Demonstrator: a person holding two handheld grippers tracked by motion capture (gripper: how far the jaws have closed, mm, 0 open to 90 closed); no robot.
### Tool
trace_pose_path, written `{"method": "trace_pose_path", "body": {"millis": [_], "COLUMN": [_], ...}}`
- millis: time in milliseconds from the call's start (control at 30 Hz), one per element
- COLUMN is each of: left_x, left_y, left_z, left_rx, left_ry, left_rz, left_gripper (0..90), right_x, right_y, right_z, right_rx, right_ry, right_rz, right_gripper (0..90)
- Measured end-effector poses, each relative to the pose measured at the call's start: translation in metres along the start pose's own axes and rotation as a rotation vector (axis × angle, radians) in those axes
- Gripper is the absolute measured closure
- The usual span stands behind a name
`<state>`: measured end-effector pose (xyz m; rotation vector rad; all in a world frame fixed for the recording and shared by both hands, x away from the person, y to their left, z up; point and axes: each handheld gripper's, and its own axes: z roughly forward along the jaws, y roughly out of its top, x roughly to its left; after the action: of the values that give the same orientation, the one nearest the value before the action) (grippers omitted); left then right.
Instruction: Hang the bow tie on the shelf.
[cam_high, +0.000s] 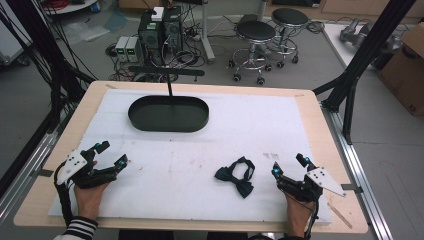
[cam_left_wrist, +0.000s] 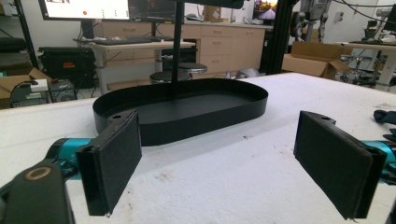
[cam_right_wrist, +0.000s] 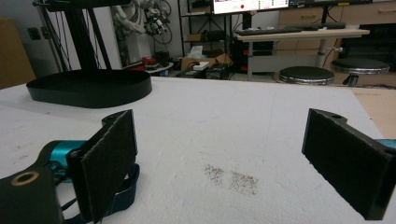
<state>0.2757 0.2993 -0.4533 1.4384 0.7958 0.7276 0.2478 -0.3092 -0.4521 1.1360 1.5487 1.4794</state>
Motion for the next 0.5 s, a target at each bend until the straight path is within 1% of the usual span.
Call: {"method": "trace_pose_path", "body": {"millis": [133,233,500], "left_x": [-0.0007,-0.0011,-0.0011], "left_y": [0.0000,0.0000,0.0002], "left_z": [0.0001,0.0001,0.0005], "left_rx": [0.003,0.002,0.006], "left_ry": [-0.001,-0.002,-0.001], "left_rz": [0.008,0.014,0.013], "left_gripper": [15.5,15.5,15.5], "right_x": [-0.0003,-0.0009,0.0004], "right_y": [0.0000,0.0003,0.0001], "right_z": [0.0001,0.0005,0.0004], "right_rx": [0.001,0.005,0.007], "right_ry": [0.007,0.009,0.014], "right_rz": [0.000,0.011,-0.008], "right_gripper": [9.2,9.2,9.2]}}
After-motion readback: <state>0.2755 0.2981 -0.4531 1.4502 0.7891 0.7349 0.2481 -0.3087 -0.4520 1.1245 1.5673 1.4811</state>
